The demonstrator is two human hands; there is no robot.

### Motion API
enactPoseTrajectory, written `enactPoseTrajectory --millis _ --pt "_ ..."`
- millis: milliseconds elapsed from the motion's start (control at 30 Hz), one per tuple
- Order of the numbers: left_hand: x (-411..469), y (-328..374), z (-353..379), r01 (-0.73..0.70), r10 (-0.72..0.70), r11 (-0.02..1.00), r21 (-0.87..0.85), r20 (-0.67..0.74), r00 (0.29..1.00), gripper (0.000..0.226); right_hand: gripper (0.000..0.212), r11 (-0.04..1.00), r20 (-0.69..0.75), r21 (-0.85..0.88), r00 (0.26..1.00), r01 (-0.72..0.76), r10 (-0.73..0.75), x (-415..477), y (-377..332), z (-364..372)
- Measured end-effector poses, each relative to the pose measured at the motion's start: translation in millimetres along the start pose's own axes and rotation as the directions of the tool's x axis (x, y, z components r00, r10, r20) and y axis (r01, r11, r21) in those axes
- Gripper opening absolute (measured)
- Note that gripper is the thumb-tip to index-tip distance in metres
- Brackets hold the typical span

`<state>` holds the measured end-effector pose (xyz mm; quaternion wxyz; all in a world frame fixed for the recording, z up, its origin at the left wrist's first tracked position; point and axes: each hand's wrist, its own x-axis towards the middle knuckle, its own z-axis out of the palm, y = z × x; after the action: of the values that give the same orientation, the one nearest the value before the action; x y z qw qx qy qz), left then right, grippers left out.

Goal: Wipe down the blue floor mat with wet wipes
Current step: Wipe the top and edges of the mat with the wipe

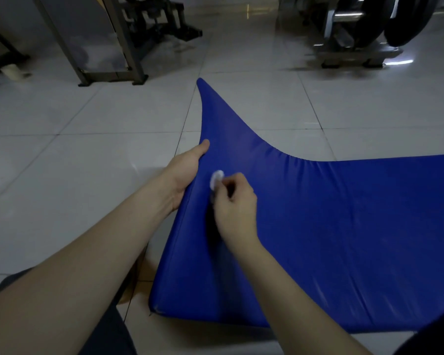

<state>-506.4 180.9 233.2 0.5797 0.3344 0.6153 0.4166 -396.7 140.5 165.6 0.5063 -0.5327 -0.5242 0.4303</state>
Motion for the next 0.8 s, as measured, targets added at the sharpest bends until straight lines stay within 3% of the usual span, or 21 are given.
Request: enactPoseTrajectory --millis 133,200,300,400,500,567,633,733,800 --pt "1 -1 0 -0.010 0.008 0.999 -0.033 -0.056 0.998 0.036 0.026 0.942 0.096 -0.099 0.946 0.320 -0.311 -11 -20 10" --pt "2 -1 -1 -0.004 0.001 0.999 -0.032 -0.075 0.997 0.038 0.031 0.913 0.073 -0.183 0.931 0.365 -0.357 -8 -3 7" --pt "4 1 -6 0.015 -0.017 1.000 -0.019 -0.083 0.996 0.040 0.039 0.938 0.017 -0.272 0.976 0.213 -0.217 -4 36 -5" --pt "5 2 -9 0.018 -0.020 0.999 -0.029 -0.086 0.996 0.039 0.042 0.911 -0.095 -0.409 0.995 -0.046 0.008 -8 96 -28" --pt "2 3 -6 0.022 -0.025 0.999 -0.040 -0.072 0.997 0.037 0.040 0.778 -0.210 -0.504 0.927 -0.374 0.310 -15 143 -56" --pt "2 5 -4 0.008 -0.012 0.998 -0.057 -0.066 0.998 0.038 0.038 0.739 -0.242 -0.490 0.886 -0.463 0.395 -14 141 -57" --pt "2 6 -3 -0.006 0.000 0.996 -0.089 -0.072 0.997 0.039 0.037 0.806 -0.235 -0.419 0.908 -0.418 0.348 -8 113 -43" --pt "4 2 2 -0.005 -0.002 0.996 -0.092 -0.075 0.997 0.039 0.038 0.955 -0.155 -0.230 0.976 -0.188 0.155 -5 49 -13" --pt "5 0 5 -0.008 -0.001 0.995 -0.100 -0.091 0.996 0.037 0.037 0.994 -0.029 -0.102 0.999 -0.039 0.036 -12 5 1"
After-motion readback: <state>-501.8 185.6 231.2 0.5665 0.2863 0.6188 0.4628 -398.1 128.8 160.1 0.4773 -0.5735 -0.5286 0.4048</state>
